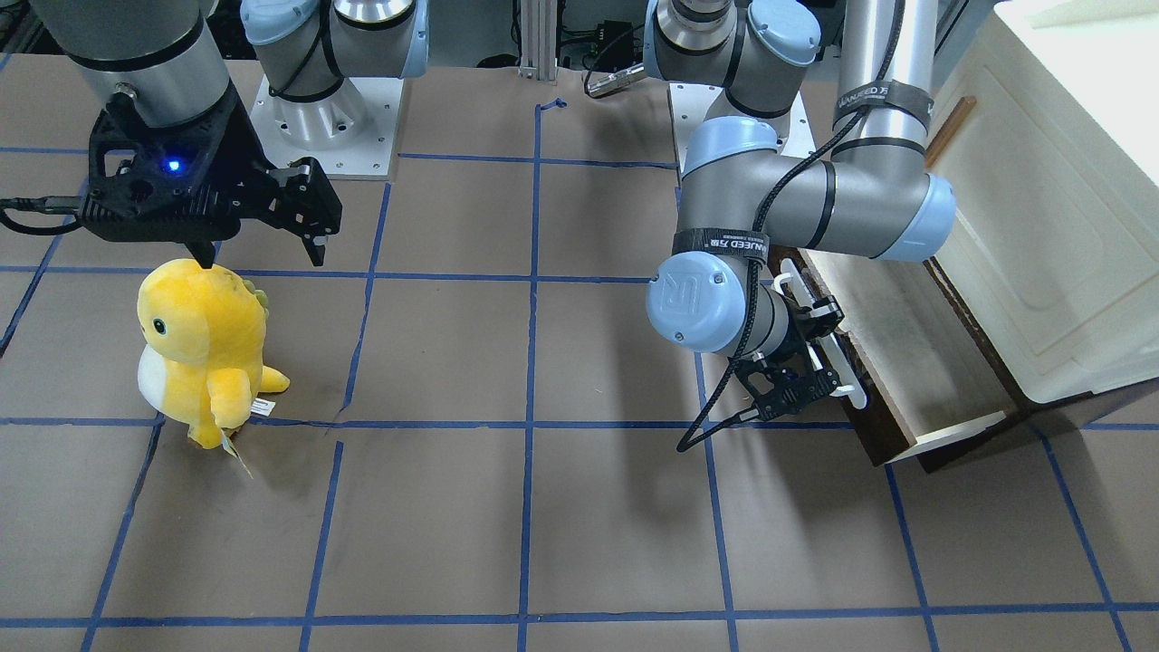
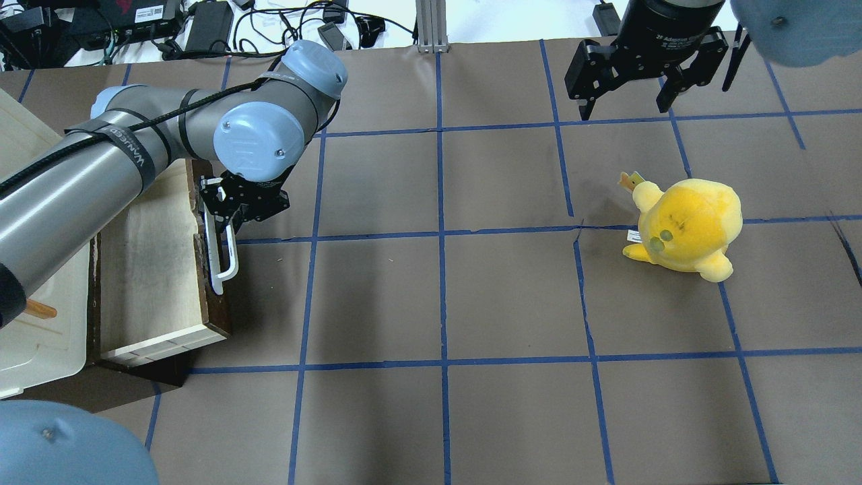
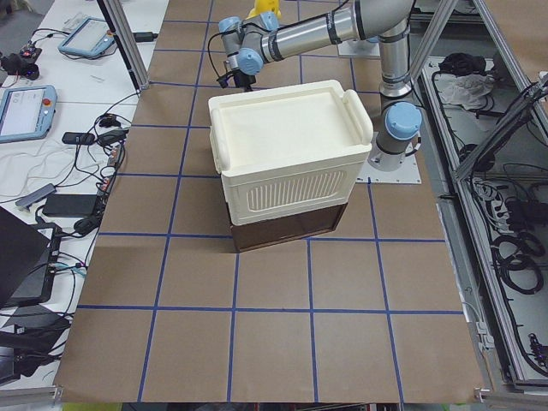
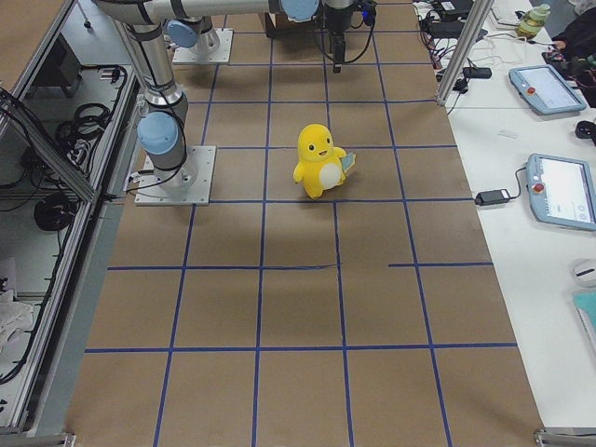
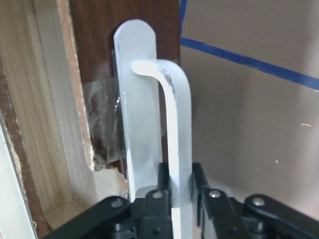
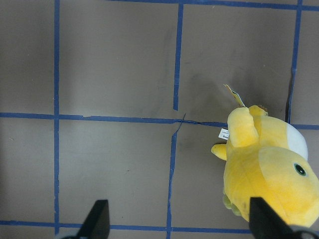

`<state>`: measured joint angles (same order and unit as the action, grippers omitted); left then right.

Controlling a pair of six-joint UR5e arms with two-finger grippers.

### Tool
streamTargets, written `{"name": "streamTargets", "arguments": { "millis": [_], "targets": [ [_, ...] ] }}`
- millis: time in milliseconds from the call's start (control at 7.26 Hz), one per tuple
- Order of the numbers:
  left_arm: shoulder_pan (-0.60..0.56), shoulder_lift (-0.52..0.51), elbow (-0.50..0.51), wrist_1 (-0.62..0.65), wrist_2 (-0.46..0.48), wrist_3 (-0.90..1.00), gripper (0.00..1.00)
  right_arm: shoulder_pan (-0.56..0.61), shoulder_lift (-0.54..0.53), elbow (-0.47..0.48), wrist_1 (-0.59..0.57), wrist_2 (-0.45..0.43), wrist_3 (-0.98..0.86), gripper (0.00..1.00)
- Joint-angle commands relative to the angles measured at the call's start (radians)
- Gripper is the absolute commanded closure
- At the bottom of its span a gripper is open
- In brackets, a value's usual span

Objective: Pull drawer sideways
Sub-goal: 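Pull the white handle with the left gripper, sliding the drawer outward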

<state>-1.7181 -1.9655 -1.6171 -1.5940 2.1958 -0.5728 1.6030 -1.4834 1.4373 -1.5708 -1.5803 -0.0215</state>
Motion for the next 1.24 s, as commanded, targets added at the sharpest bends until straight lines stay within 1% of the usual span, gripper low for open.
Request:
{"name": "streamTargets", "arguments": {
  "millis": [0,138,275,413,551,688,826,964,1101],
  "targets": [
    [-0.006,-0.001,0.006,-0.001,-0.011,-0.004,0.76,0.0,0.0,0.0,0.0,0.0,0.0,0.0],
    [-0.008,-0.001,0.006,-0.001,-0.014,-0.004,0.71,0.0,0.0,0.0,0.0,0.0,0.0,0.0],
    [-0.008,0.0,0.006,-0.001,-0.013,-0.002,0.4,0.0,0.0,0.0,0.0,0.0,0.0,0.0],
    [-0.008,0.005,0.006,0.0,-0.015,0.001,0.0,0.0,0.0,0.0,0.0,-0.001,0.0,0.0],
    [-0.008,0.016,0.011,0.0,-0.019,0.013,0.0,0.0,0.0,0.0,0.0,0.0,0.0,0.0],
    [-0.008,0.04,0.026,0.002,-0.069,0.014,0.0,0.0,0.0,0.0,0.0,0.0,0.0,0.0],
    [-0.008,0.063,0.058,-0.001,-0.146,0.028,0.0,0.0,0.0,0.0,0.0,0.0,0.0,0.0],
    [-0.006,0.094,0.086,0.0,-0.248,0.034,0.0,0.0,0.0,0.0,0.0,0.0,0.0,0.0],
    [-0.002,0.123,0.115,0.002,-0.311,0.095,0.0,0.0,0.0,0.0,0.0,0.0,0.0,0.0]
  ]
}}
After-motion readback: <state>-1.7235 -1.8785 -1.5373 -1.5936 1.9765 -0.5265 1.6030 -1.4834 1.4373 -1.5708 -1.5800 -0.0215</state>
